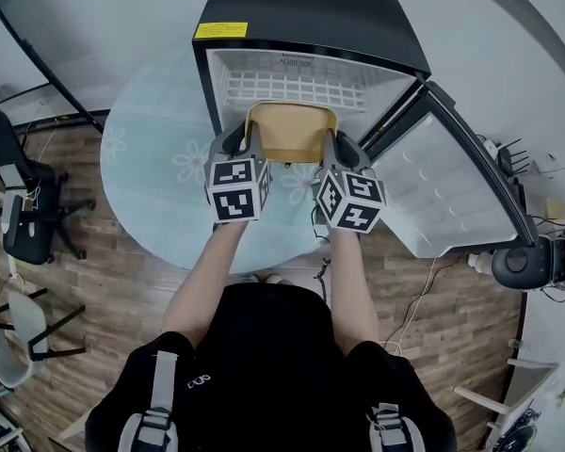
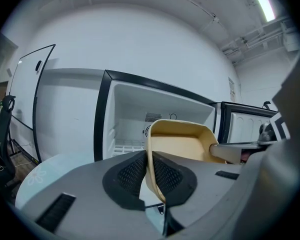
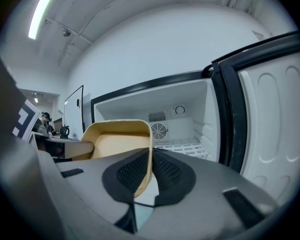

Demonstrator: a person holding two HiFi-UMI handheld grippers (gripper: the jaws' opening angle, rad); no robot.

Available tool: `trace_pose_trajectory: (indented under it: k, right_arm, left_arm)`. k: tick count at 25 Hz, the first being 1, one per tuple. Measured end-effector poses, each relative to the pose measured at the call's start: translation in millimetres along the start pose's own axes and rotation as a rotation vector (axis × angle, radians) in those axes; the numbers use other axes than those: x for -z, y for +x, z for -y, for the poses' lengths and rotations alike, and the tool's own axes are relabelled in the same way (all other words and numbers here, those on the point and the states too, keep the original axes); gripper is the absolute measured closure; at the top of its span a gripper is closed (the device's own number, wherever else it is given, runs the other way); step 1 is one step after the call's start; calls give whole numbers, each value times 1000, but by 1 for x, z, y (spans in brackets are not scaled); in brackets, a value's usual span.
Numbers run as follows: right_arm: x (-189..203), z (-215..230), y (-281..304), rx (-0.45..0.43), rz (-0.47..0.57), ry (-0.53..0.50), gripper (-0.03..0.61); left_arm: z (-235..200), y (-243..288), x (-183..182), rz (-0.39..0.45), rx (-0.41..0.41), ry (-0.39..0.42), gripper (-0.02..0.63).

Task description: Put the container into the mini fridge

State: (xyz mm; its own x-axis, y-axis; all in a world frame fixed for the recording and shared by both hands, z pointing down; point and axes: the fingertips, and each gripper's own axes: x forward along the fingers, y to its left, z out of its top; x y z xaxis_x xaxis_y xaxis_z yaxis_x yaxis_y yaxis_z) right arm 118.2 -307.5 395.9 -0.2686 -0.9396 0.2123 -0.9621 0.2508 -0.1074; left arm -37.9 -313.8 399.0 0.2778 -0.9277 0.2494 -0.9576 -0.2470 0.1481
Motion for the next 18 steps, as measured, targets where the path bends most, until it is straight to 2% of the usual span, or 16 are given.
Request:
trace_pose_trajectory:
  k: [7,14,18]
  right_arm:
    - [-17,5,25,-12,11,-14,554]
    - [-31,15,52,-8,19,-22,554]
    - [-36,23,67,6,21,-20,554]
  left_arm:
    - [-6,23,-18,9,-15,18,601]
    - [-10,52,-31,9,-31,-20,601]
    - [-11,71,-38,18,-51,-2,604]
